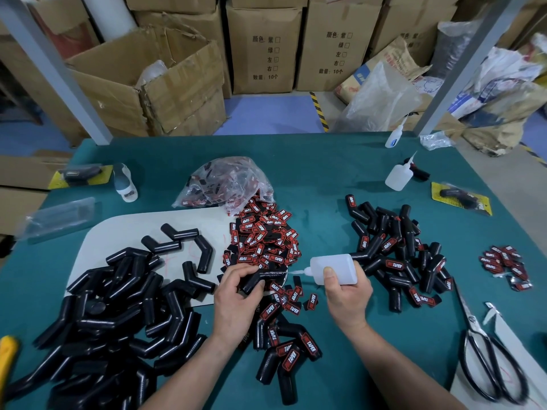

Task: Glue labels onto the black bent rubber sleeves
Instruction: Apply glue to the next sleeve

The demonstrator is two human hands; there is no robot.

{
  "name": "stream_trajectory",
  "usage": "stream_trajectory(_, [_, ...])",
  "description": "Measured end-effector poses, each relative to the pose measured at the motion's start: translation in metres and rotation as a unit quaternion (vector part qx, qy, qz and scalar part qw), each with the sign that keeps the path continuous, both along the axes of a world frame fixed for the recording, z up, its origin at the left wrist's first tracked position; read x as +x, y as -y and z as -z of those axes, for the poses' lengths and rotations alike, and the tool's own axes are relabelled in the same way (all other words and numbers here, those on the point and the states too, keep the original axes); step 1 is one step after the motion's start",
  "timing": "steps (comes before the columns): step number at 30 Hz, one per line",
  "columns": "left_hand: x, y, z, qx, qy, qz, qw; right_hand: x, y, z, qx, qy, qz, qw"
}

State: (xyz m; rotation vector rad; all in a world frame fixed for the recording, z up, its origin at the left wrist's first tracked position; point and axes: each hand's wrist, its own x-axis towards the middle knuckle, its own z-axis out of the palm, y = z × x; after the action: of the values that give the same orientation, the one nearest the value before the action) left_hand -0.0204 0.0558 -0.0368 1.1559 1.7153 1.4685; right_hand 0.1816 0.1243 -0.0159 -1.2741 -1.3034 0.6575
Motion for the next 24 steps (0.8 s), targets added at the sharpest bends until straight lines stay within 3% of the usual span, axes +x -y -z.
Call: stream_trajectory(24, [0.002, -0.0006, -0.0019, -0.003, -0.017, -0.006, 1.0, -0.0009, 0.0007, 0.0005, 0.007, 0.005, -0.012, 1.0])
